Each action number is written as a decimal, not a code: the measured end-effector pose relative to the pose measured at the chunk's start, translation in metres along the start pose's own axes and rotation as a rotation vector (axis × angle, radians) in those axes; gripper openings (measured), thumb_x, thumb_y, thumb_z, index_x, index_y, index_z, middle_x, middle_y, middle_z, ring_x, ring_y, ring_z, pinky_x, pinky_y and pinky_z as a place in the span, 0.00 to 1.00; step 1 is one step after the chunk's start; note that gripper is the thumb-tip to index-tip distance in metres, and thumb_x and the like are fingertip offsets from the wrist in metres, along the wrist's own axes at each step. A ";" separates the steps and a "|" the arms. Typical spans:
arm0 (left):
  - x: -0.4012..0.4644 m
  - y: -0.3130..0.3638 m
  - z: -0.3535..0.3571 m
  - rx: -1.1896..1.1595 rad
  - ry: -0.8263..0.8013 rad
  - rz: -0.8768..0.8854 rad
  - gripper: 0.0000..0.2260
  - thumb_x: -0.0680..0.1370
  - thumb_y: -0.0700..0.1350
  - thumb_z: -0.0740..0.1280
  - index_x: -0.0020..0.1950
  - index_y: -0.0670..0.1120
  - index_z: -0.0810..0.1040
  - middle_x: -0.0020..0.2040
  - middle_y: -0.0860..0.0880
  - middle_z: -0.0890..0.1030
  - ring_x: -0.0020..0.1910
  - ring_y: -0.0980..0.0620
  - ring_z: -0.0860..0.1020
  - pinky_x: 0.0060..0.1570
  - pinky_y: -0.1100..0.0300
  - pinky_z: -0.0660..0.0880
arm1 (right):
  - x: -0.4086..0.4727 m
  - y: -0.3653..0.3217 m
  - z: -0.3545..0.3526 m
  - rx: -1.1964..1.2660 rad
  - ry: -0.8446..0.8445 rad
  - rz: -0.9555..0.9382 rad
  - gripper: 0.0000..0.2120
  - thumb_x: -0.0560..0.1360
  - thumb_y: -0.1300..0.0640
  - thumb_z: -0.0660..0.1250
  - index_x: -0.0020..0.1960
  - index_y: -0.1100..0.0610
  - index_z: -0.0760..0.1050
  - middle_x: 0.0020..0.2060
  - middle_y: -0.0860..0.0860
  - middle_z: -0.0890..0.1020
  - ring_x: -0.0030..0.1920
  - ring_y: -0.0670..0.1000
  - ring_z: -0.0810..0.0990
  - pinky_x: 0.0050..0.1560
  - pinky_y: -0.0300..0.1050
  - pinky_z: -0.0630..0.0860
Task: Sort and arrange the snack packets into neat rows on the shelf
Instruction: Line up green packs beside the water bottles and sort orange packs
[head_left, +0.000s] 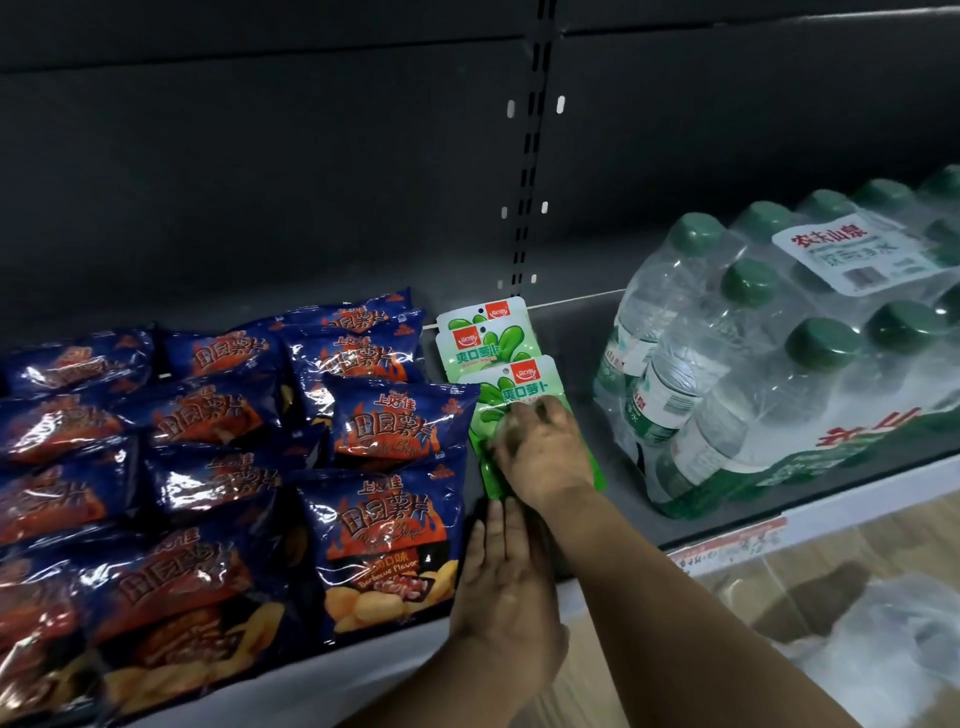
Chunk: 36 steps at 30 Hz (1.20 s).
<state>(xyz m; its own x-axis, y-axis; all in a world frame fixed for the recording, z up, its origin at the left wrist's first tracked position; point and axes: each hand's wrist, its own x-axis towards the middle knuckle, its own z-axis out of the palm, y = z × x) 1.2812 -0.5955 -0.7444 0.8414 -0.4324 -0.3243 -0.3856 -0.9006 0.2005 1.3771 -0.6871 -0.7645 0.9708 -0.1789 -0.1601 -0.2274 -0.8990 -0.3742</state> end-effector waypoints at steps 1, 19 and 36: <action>-0.004 -0.004 0.000 -0.027 0.016 -0.003 0.50 0.52 0.62 0.76 0.67 0.36 0.73 0.68 0.35 0.71 0.68 0.38 0.70 0.67 0.51 0.64 | -0.001 -0.001 0.000 0.004 0.022 0.002 0.24 0.78 0.46 0.61 0.71 0.54 0.66 0.70 0.57 0.62 0.70 0.57 0.62 0.71 0.48 0.62; -0.050 -0.039 0.033 0.426 0.284 0.163 0.19 0.70 0.47 0.54 0.42 0.50 0.87 0.47 0.50 0.85 0.51 0.50 0.83 0.68 0.52 0.53 | -0.013 -0.076 -0.015 0.676 -0.142 0.016 0.15 0.81 0.54 0.57 0.66 0.56 0.68 0.61 0.55 0.77 0.59 0.57 0.76 0.60 0.50 0.73; -0.064 -0.081 0.040 0.461 0.418 0.187 0.17 0.72 0.47 0.56 0.38 0.55 0.85 0.53 0.52 0.84 0.58 0.49 0.80 0.67 0.46 0.54 | -0.015 -0.104 -0.012 0.557 -0.149 0.025 0.19 0.79 0.55 0.62 0.68 0.53 0.65 0.62 0.53 0.76 0.62 0.57 0.75 0.62 0.51 0.71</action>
<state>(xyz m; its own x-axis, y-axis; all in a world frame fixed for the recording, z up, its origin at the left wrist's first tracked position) 1.2441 -0.4963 -0.7766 0.7846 -0.6144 0.0837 -0.5849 -0.7781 -0.2291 1.3874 -0.5953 -0.7126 0.9523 -0.1029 -0.2872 -0.2958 -0.5418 -0.7867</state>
